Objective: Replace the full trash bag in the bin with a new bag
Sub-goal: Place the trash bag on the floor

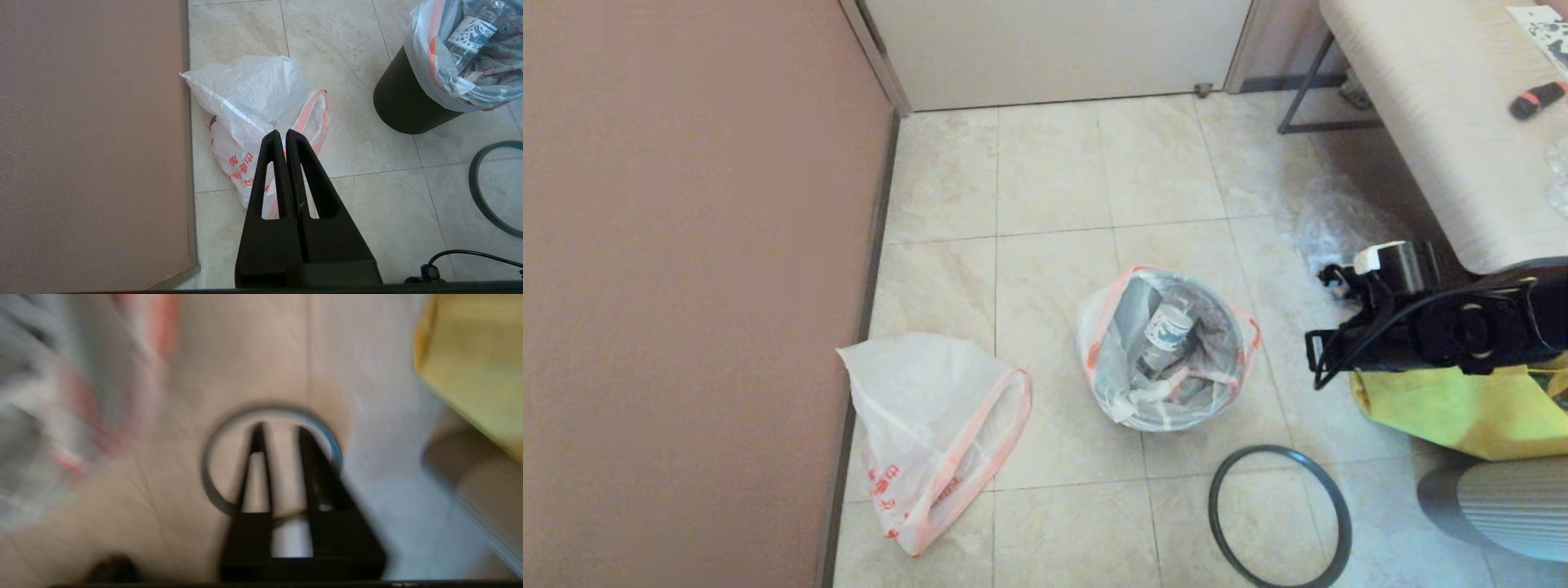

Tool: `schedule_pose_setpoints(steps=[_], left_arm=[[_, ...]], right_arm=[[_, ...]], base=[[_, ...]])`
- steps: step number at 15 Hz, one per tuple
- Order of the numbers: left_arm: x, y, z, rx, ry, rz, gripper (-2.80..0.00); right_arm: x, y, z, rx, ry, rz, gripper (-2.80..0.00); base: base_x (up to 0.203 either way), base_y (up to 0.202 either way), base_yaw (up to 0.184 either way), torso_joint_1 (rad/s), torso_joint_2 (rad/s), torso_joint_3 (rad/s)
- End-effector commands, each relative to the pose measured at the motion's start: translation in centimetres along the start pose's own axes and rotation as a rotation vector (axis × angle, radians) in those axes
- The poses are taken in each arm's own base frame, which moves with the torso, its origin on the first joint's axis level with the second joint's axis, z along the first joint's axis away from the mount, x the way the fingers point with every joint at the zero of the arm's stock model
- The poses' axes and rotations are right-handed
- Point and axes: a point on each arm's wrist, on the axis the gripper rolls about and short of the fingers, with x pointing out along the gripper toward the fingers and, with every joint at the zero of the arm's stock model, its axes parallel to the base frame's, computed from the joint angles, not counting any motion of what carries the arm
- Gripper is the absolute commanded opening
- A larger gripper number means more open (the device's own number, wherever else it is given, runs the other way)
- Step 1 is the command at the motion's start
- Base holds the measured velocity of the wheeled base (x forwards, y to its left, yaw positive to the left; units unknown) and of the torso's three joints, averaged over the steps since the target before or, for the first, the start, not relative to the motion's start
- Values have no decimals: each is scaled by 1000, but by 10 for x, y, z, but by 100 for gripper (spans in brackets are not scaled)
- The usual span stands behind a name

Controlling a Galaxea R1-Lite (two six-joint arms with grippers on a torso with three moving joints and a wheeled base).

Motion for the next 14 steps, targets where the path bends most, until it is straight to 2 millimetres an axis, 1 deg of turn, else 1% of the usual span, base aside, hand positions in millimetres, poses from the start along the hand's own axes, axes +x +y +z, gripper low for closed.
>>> schedule_pose_setpoints(steps=[1,2,4,7,11,12,14], left_arm=[[1,0,-4,0,13,0,-280],[1,0,-4,0,13,0,-280],[1,0,-4,0,13,0,-280],[1,0,-4,0,13,0,-280],[1,0,-4,0,13,0,-280],[1,0,-4,0,13,0,-280],[1,0,-4,0,13,0,-280]], right_arm=[[9,13,18,-13,-24,21,0],[13,19,24,-19,-22,28,0],[30,29,25,-33,3,23,0],[55,32,30,-33,-5,-7,0],[83,36,32,-34,-18,-46,0],[90,34,34,-27,-28,-63,0],[95,19,38,-1,-38,-98,0]], base=[[0,0,0,0,0,0],[0,0,0,0,0,0],[0,0,0,0,0,0],[0,0,0,0,0,0],[0,0,0,0,0,0],[0,0,0,0,0,0],[0,0,0,0,0,0]])
